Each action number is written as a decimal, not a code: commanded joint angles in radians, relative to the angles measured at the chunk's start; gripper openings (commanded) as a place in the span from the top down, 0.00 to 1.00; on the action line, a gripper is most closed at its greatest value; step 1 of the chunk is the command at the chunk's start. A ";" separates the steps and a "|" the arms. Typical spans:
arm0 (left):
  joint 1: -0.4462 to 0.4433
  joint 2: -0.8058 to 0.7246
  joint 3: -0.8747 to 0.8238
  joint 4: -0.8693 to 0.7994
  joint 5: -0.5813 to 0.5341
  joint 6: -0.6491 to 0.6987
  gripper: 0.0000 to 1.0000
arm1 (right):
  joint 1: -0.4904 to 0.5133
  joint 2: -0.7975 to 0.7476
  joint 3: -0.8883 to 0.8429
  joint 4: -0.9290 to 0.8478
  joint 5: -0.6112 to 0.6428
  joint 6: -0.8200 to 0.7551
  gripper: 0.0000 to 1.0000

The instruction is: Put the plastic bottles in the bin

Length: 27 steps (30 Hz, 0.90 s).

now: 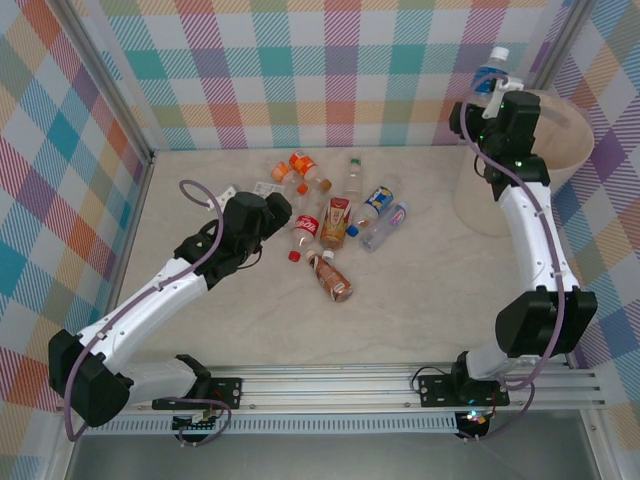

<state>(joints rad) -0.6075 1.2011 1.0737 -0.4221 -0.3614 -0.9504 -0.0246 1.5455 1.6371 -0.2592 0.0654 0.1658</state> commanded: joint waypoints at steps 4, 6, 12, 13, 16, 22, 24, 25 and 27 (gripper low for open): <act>0.017 -0.020 -0.015 -0.038 -0.022 -0.007 0.00 | -0.091 0.078 0.087 -0.034 0.058 0.039 0.49; 0.019 -0.017 -0.014 -0.039 -0.018 -0.007 0.00 | -0.112 0.103 0.102 -0.040 0.058 0.053 0.49; 0.026 -0.006 -0.012 -0.059 -0.014 -0.016 0.00 | -0.156 0.191 0.176 -0.095 0.072 0.082 0.46; 0.027 -0.002 -0.012 -0.059 -0.014 -0.018 0.00 | -0.161 0.208 0.193 -0.115 0.071 0.088 0.46; 0.031 0.002 -0.012 -0.066 -0.007 -0.023 0.00 | -0.166 0.247 0.229 -0.166 0.080 0.099 0.44; 0.035 0.011 -0.012 -0.079 -0.009 -0.028 0.00 | -0.170 0.325 0.320 -0.274 0.033 0.116 0.40; 0.037 0.014 -0.012 -0.081 -0.010 -0.031 0.00 | -0.170 0.344 0.345 -0.304 -0.001 0.122 0.38; 0.038 0.018 -0.011 -0.082 -0.009 -0.032 0.00 | -0.169 0.351 0.354 -0.314 -0.017 0.126 0.38; 0.040 0.023 -0.011 -0.083 -0.006 -0.033 0.00 | -0.169 0.361 0.367 -0.325 -0.053 0.128 0.37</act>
<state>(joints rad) -0.5808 1.2125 1.0683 -0.4770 -0.3603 -0.9737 -0.1905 1.8961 1.9591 -0.5312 0.0784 0.2745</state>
